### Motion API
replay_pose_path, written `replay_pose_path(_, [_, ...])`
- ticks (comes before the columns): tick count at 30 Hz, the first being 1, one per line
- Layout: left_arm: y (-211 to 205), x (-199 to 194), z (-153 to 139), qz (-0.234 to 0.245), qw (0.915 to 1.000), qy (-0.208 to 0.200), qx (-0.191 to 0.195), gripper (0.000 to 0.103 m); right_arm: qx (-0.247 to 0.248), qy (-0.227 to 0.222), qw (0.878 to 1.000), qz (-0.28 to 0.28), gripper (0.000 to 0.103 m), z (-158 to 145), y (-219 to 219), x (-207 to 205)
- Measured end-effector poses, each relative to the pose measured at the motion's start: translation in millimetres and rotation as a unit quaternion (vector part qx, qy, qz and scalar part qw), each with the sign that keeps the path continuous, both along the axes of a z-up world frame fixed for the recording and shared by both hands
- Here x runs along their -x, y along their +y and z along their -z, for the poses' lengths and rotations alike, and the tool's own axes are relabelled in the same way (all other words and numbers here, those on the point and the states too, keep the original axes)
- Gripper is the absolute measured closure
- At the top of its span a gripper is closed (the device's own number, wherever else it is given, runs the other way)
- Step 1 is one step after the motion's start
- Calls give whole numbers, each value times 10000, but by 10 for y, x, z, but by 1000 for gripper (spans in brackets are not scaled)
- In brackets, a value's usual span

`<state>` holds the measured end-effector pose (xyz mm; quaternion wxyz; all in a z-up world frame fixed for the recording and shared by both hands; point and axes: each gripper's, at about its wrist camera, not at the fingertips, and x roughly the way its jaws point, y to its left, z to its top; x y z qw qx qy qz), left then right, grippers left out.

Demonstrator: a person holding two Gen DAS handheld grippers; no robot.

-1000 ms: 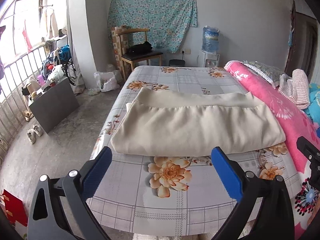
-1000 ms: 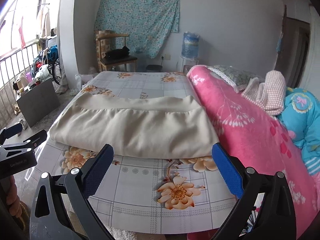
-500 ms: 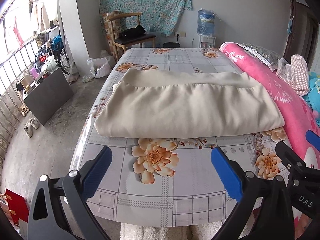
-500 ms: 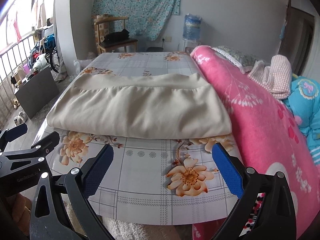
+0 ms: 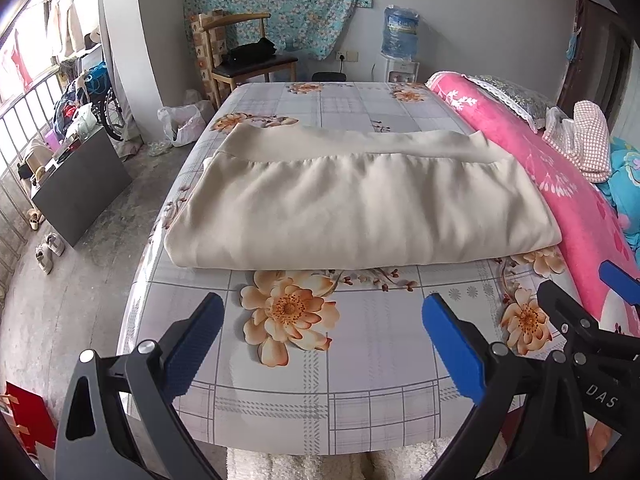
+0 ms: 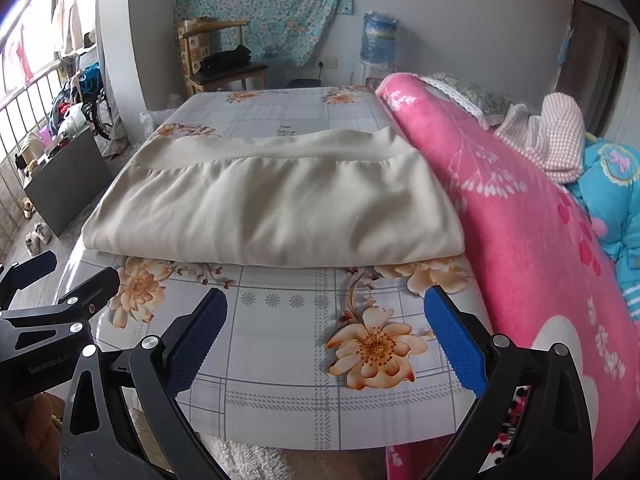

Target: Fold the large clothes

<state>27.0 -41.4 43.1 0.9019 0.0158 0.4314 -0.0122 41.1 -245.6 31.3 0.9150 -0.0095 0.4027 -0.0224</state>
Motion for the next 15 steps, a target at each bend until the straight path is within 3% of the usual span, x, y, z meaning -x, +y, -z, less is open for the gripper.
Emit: replay_pose_path(15, [17,2,30,46,9998,93,160,6,28,46,10000,23,8,14,-39,-13])
